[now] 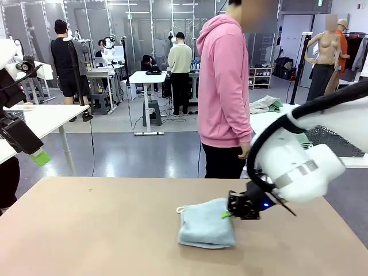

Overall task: Fold the towels and place them in the basket.
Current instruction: Place the folded Towel with hook on the right side of the table.

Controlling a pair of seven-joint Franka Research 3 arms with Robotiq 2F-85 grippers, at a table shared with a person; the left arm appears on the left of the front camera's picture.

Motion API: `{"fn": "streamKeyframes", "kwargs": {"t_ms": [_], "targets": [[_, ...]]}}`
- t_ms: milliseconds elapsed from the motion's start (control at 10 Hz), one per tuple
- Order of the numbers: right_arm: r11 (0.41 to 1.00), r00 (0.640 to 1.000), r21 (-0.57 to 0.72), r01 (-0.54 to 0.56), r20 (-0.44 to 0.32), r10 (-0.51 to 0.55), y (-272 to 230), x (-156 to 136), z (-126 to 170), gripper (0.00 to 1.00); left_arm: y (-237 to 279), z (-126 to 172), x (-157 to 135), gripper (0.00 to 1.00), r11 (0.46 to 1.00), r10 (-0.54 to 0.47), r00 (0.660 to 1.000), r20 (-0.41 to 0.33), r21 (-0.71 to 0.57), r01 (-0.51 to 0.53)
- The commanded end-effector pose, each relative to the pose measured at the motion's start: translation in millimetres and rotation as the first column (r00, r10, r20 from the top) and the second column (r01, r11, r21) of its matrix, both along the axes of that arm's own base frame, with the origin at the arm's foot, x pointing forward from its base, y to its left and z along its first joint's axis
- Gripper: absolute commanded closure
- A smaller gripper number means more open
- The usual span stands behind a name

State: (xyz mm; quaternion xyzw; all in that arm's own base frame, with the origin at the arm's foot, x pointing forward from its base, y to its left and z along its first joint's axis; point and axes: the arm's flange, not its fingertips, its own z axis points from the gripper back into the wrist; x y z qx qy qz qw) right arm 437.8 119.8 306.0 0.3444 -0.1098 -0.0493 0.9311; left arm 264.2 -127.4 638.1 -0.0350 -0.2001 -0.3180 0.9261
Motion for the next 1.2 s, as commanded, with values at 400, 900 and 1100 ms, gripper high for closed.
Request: {"fn": "streamKeyframes", "kwargs": {"t_ms": [400,900,1100], "targets": [[0.985,0.998,-0.167,0.050,-0.030,-0.056,-182,-20,28,0.95,-2,2,1,0.10,1.000,0.006,1.000,0.001,-0.005,-0.006],[0.955,0.989,-0.292,0.048,-0.120,-0.086,-240,-18,40,0.78,-2,2,1,0.10,1.000,0.006,1.000,0.001,-0.005,-0.006],[0.934,0.990,-0.356,0.026,-0.118,-0.072,-232,-20,50,0.41,-2,2,1,0.10,1.000,0.006,1.000,0.001,-0.005,-0.006]]}}
